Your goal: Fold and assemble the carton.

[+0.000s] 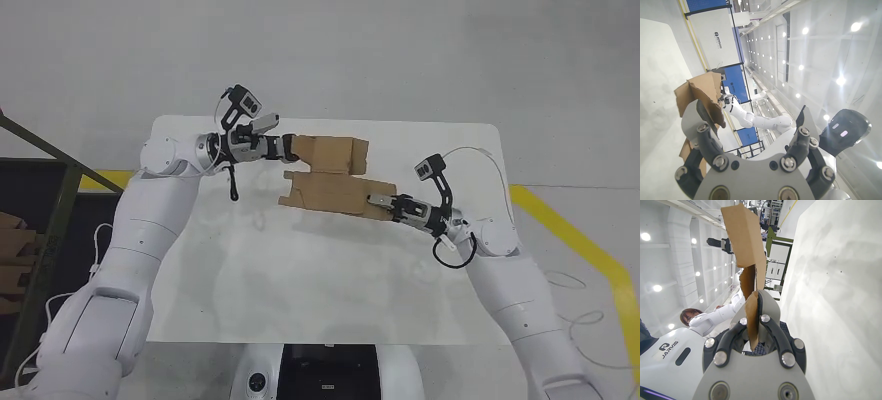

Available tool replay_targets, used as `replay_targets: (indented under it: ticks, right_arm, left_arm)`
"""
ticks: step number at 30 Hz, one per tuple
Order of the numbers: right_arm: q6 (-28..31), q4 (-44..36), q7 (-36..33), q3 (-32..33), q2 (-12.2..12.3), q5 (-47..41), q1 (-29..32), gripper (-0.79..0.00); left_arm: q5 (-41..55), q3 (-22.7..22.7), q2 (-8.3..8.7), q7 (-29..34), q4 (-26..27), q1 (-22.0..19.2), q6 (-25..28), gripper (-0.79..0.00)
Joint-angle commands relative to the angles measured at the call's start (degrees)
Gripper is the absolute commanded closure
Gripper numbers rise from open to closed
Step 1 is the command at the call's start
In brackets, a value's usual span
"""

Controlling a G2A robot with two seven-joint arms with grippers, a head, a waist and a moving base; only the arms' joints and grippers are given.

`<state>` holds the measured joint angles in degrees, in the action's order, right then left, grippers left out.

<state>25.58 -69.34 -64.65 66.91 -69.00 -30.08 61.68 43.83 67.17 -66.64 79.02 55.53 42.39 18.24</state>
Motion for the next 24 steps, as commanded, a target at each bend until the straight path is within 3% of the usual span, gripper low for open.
replay_targets:
  ticks: [1,17,18,19,20,22,24]
  right_arm:
    - [-0.01,-0.16,-0.04,-0.10,0.00,-0.10,0.07,0.000]
    - [0.04,-0.78,-0.35,0.16,0.22,-1.42,0.64,0.000]
    - [0.03,-0.77,-0.37,0.15,0.23,-1.45,0.63,0.000]
    - [0.09,-0.77,-0.38,0.14,0.24,-1.38,0.58,0.000]
    - [0.10,-0.74,-0.36,0.12,0.25,-1.37,0.55,0.000]
    - [0.11,-0.69,-0.36,0.09,0.26,-1.40,0.50,0.000]
    - [0.05,-0.64,-0.53,0.04,0.27,-1.44,0.45,0.000]
  left_arm:
    - [-0.37,-0.48,-0.13,0.12,-0.40,-0.18,-0.06,-0.785]
    - [-6.80,-1.23,0.00,-1.64,-1.40,-0.95,3.01,-0.785]
    - [-6.96,-1.30,-0.01,-1.61,-1.29,-0.94,3.06,-0.671]
    - [-7.10,-1.37,-0.02,-1.68,-1.21,-0.92,3.15,-0.462]
    - [-7.18,-1.45,-0.04,-1.73,-1.17,-0.90,3.11,-0.385]
    - [-8.12,-1.68,-0.04,-1.98,-1.25,-0.99,3.16,-0.283]
    - [-9.54,-1.93,-0.01,-2.58,-1.45,-1.13,3.37,-0.271]
